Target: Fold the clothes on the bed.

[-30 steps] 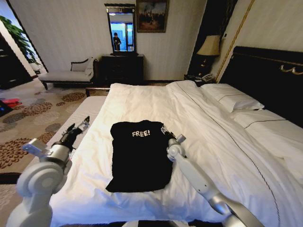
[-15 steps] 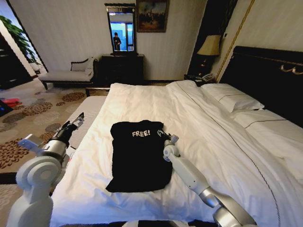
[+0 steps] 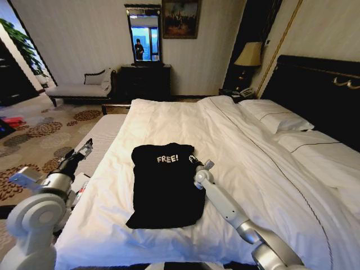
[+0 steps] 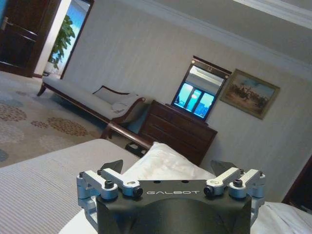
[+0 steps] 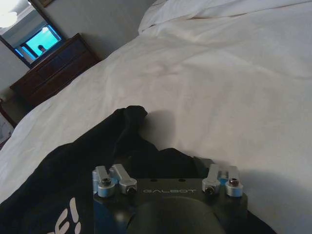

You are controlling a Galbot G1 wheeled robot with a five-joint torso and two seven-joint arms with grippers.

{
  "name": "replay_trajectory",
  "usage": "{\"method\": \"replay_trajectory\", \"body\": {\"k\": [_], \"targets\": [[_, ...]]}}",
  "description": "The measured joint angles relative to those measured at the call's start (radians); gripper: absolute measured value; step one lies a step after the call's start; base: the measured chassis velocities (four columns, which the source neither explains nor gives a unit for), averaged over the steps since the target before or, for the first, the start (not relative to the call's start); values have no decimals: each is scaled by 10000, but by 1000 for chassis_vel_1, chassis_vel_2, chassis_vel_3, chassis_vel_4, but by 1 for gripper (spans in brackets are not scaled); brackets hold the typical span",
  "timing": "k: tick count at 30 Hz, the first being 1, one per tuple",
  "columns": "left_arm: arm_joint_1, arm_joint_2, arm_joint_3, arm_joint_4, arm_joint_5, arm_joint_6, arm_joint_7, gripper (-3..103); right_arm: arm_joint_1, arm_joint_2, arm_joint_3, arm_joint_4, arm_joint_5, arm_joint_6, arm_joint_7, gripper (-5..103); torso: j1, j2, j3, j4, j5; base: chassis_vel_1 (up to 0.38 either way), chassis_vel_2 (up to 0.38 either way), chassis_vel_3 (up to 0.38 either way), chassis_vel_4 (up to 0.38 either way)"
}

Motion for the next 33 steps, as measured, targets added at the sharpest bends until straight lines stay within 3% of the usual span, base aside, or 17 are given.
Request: {"method": "replay_trajectory", "body": {"k": [1, 2, 4, 5, 8, 11, 14, 15, 16, 17, 19, 20, 25, 26, 29, 30, 33], "targets": [[85, -14, -82, -50, 1, 0, -8, 100, -27, -10, 10, 20, -35, 0, -41, 74, 0, 0, 0, 2, 0, 0, 0, 0, 0], [187, -38, -182, -117, 1, 0, -22, 100, -59, -25, 25, 67, -81, 4, -93, 63, -1, 0, 0, 3, 0, 0, 0, 0, 0], [275, -59, -255, -173, 0, 0, -28, 100, -81, -46, 27, 119, -119, 17, -138, 63, 0, 0, 0, 5, 0, 0, 0, 0, 0], [352, -79, -319, -228, 0, 0, -33, 100, -93, -68, 27, 156, -157, 24, -172, 52, 0, 0, 0, 5, 0, 0, 0, 0, 0], [498, -139, -428, -341, -2, 0, -36, 100, -104, -104, 20, 212, -253, 62, -223, 52, -1, 0, 0, 4, 0, 0, 0, 0, 0], [653, -263, -526, -465, 14, 0, -45, 100, -102, -151, -6, 251, -362, 148, -272, 30, 0, 0, 0, 4, 1, 0, 0, 0, 0], [734, -398, -573, -548, 24, 1, -55, 100, -101, -203, -21, 319, -372, 172, -289, 30, 0, 0, 0, 3, 0, 0, 0, 0, 0], [758, -458, -579, -566, 34, 1, -69, 100, -103, -226, -29, 346, -380, 174, -299, 20, 0, 0, 0, 3, 0, 0, 0, 0, 0], [773, -498, -580, -575, 48, 1, -77, 100, -111, -241, -34, 366, -392, 174, -308, 20, 0, 1, 0, 3, 0, 0, 0, 0, 0], [807, -603, -579, -590, 97, 3, -92, 100, -135, -263, -42, 380, -446, 174, -346, 9, -1, 0, 0, 4, 0, 0, 0, 0, 0], [833, -682, -573, -598, 132, 4, -102, 100, -155, -282, -44, 381, -554, 173, -385, 9, 0, 0, 0, 4, 0, 0, 0, 0, 0], [856, -767, -553, -610, 156, 8, -114, 100, -176, -304, -43, 357, -801, 173, -413, 2, -1, 0, 0, 4, 0, 0, 0, 0, 0], [822, -844, -529, -634, 159, 45, -130, 100, -268, -495, -22, 369, -1288, -48, -274, 5, 0, 0, 1, 3, 0, 0, 0, 0, 0], [796, -796, -534, -634, 136, 50, -131, 100, -291, -561, -23, 401, -1302, -194, -255, 16, 0, 0, 1, 3, 2, 0, 0, 0, 0], [750, -661, -561, -625, 53, 66, -131, 100, -351, -771, -35, 492, -1299, -585, -251, 16, 0, 0, 1, 4, 1, 0, 0, 0, 0], [732, -590, -582, -625, 11, 75, -130, 100, -389, -878, -36, 547, -1256, -767, -261, 27, 0, 0, 1, 1, 0, 0, 0, 0, 0], [733, -459, -638, -644, -25, 95, -125, 100, -527, -1080, 9, 789, -769, -1095, -265, 37, 0, 0, 1, -1, 0, 0, 0, 0, 0]]}}
